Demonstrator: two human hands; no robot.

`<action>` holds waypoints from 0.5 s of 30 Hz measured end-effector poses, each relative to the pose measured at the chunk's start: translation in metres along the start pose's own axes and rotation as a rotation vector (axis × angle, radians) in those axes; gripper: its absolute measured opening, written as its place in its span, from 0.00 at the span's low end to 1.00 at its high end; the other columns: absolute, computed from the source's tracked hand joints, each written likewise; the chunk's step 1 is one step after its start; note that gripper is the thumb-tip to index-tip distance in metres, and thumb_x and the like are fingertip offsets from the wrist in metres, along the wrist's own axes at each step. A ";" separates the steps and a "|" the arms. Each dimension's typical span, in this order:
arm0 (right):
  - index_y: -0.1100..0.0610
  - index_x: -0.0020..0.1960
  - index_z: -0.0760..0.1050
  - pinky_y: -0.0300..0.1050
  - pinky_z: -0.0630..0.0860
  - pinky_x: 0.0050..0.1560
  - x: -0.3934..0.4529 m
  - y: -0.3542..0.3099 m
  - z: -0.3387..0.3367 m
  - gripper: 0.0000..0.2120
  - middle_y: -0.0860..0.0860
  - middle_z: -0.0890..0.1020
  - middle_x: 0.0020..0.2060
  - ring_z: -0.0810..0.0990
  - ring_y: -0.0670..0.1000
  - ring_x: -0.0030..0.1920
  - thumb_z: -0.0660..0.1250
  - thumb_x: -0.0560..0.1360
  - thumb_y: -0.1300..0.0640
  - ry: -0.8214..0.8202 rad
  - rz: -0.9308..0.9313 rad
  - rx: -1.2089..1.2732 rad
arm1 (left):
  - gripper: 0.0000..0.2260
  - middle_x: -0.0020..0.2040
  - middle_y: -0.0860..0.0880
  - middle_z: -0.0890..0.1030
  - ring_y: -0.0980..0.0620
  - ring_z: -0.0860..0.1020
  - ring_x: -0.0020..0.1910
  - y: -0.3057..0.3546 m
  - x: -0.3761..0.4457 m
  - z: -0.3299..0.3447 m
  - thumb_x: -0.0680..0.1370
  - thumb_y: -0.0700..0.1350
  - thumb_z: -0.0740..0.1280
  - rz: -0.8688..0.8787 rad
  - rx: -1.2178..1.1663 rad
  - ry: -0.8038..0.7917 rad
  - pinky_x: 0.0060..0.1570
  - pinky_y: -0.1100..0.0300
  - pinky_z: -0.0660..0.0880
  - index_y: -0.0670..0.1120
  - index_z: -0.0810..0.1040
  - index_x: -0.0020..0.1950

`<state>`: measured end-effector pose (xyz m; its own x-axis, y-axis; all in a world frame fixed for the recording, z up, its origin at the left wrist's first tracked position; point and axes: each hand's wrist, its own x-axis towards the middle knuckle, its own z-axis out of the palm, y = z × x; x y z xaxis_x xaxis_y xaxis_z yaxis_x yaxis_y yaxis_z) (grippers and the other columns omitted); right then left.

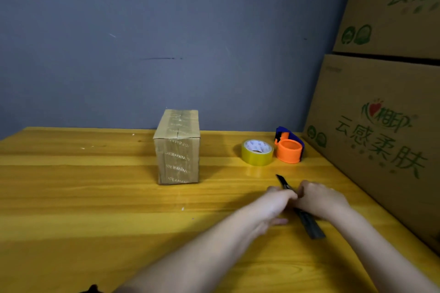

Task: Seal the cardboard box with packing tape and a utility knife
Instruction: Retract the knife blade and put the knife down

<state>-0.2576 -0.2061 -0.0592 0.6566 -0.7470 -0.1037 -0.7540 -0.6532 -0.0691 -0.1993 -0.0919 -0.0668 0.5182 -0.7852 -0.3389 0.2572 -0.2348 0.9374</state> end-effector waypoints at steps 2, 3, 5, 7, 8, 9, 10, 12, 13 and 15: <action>0.53 0.58 0.72 0.47 0.74 0.53 -0.001 -0.003 0.003 0.25 0.54 0.78 0.59 0.77 0.57 0.59 0.60 0.71 0.36 0.015 0.012 -0.023 | 0.20 0.68 0.46 0.71 0.50 0.70 0.64 -0.001 0.000 0.004 0.77 0.45 0.62 0.011 0.007 0.013 0.46 0.59 0.70 0.46 0.67 0.68; 0.54 0.60 0.71 0.47 0.74 0.53 -0.002 -0.005 0.002 0.25 0.54 0.78 0.60 0.77 0.57 0.60 0.60 0.72 0.37 0.020 0.021 -0.032 | 0.20 0.68 0.46 0.72 0.51 0.70 0.63 -0.001 0.000 0.006 0.77 0.46 0.62 0.017 0.012 0.018 0.46 0.60 0.69 0.46 0.67 0.68; 0.56 0.62 0.71 0.47 0.74 0.53 -0.003 -0.008 0.001 0.25 0.56 0.77 0.61 0.76 0.58 0.61 0.60 0.73 0.39 0.004 0.050 -0.023 | 0.18 0.65 0.47 0.73 0.51 0.70 0.61 0.000 0.000 0.007 0.77 0.45 0.62 0.023 0.015 0.023 0.45 0.60 0.69 0.46 0.69 0.67; 0.56 0.61 0.71 0.48 0.75 0.54 -0.002 -0.011 0.001 0.25 0.56 0.77 0.61 0.77 0.58 0.60 0.61 0.73 0.39 -0.024 0.080 0.018 | 0.14 0.62 0.47 0.74 0.50 0.71 0.59 0.003 0.001 0.006 0.77 0.44 0.62 0.019 0.004 0.019 0.42 0.61 0.69 0.47 0.71 0.62; 0.56 0.61 0.72 0.49 0.76 0.55 -0.002 -0.012 0.000 0.25 0.56 0.77 0.60 0.78 0.58 0.59 0.62 0.72 0.39 -0.033 0.101 0.049 | 0.11 0.60 0.46 0.74 0.51 0.71 0.57 0.004 0.001 0.005 0.76 0.44 0.61 0.012 -0.005 0.021 0.40 0.62 0.69 0.48 0.72 0.58; 0.56 0.59 0.73 0.50 0.77 0.55 -0.002 -0.014 0.000 0.25 0.55 0.78 0.59 0.78 0.58 0.58 0.62 0.72 0.39 -0.039 0.114 0.086 | 0.08 0.58 0.47 0.74 0.51 0.71 0.55 0.004 0.000 0.004 0.76 0.43 0.61 0.009 -0.019 0.020 0.37 0.63 0.69 0.49 0.71 0.55; 0.55 0.57 0.74 0.50 0.78 0.55 0.000 -0.015 0.002 0.23 0.55 0.79 0.58 0.79 0.58 0.57 0.63 0.71 0.40 -0.042 0.114 0.133 | 0.06 0.55 0.47 0.73 0.51 0.70 0.53 0.005 0.000 0.003 0.77 0.43 0.61 0.006 -0.036 0.021 0.36 0.63 0.69 0.49 0.71 0.53; 0.53 0.48 0.76 0.47 0.76 0.52 0.003 -0.018 0.003 0.12 0.56 0.80 0.55 0.79 0.59 0.56 0.64 0.72 0.45 -0.023 0.069 0.231 | 0.05 0.54 0.47 0.73 0.51 0.71 0.52 0.005 0.001 0.002 0.77 0.41 0.60 0.013 -0.081 0.019 0.37 0.63 0.69 0.49 0.70 0.52; 0.52 0.42 0.75 0.46 0.74 0.51 0.004 -0.019 0.002 0.06 0.56 0.81 0.53 0.79 0.59 0.55 0.65 0.72 0.49 -0.006 0.042 0.294 | 0.07 0.54 0.47 0.73 0.50 0.71 0.52 0.004 0.001 0.001 0.77 0.41 0.59 0.030 -0.112 0.022 0.38 0.63 0.70 0.49 0.69 0.53; 0.52 0.43 0.75 0.46 0.74 0.44 0.006 -0.023 -0.001 0.03 0.57 0.82 0.51 0.79 0.58 0.49 0.67 0.72 0.53 0.049 -0.001 0.477 | 0.13 0.56 0.46 0.73 0.50 0.72 0.53 0.003 0.003 -0.003 0.78 0.39 0.59 0.085 -0.187 0.049 0.39 0.63 0.71 0.49 0.66 0.62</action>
<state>-0.2360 -0.1960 -0.0576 0.6487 -0.7589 -0.0577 -0.6691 -0.5325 -0.5184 -0.1949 -0.0933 -0.0648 0.5822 -0.7681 -0.2666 0.3552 -0.0547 0.9332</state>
